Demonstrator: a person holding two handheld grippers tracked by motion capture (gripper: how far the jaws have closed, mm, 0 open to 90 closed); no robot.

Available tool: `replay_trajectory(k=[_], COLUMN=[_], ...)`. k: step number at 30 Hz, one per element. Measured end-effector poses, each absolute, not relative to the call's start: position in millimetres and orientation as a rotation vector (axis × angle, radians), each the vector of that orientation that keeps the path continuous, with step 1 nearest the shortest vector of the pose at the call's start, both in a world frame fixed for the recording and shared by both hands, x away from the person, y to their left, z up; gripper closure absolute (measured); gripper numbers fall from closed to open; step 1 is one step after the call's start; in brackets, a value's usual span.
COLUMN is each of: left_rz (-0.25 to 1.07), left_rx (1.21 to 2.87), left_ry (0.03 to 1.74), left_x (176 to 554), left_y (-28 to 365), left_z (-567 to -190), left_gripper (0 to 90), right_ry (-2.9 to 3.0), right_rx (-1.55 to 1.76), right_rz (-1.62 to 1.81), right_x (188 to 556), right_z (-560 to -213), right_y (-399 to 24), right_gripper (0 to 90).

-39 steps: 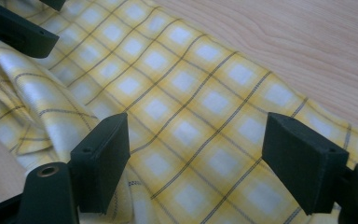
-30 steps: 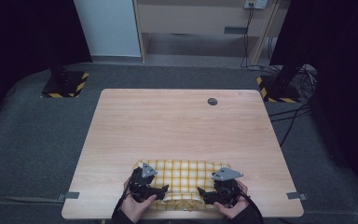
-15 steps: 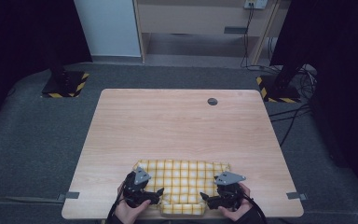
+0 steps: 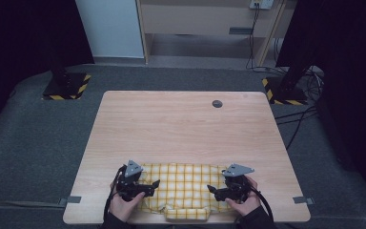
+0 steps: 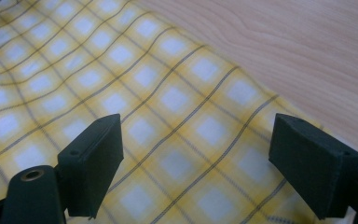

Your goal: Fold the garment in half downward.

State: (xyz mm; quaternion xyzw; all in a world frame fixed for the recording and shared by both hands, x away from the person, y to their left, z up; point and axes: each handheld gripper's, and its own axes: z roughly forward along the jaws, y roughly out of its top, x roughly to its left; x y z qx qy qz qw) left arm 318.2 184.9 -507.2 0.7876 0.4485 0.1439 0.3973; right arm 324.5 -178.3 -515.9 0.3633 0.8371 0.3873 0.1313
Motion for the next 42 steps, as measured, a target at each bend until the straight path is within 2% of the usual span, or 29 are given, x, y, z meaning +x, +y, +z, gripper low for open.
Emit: replay_trajectory(k=[4,9,12,16,22,29,34,42], left_rz=[0.353,0.388,0.359,0.347,0.357,0.383,0.371,0.372], left_rx=[2.005,2.107,2.138,2.109,2.135,2.225,2.226,2.226], left_ry=[1.117,1.129,1.153,1.142,0.987,0.995,1.000,0.995], left_x=[324,321,321,318,307,304,302,300], left_y=[187,186,189,192,188,190,199,204], left_z=[-506,-516,-524,-523,-516,-528,-529,-533], left_gripper=[12.1,12.0,12.0,11.9,11.0,11.0,10.8,9.9], right_ry=[2.454,2.475,2.470,2.461,2.492,2.522,2.504,2.522], right_rx=[1.069,1.047,1.049,1.062,0.947,0.862,0.834,0.820], right_rz=[1.083,1.056,1.057,1.081,1.110,1.038,1.067,1.018], right_x=[333,333,333,333,320,316,312,314], right_z=[-524,-529,-532,-530,-522,-530,-524,-532], right_y=[-176,-176,-180,-185,-192,-198,-198,-200], right_gripper=[17.3,18.4,19.9,19.4,17.9,19.7,19.2,21.3])
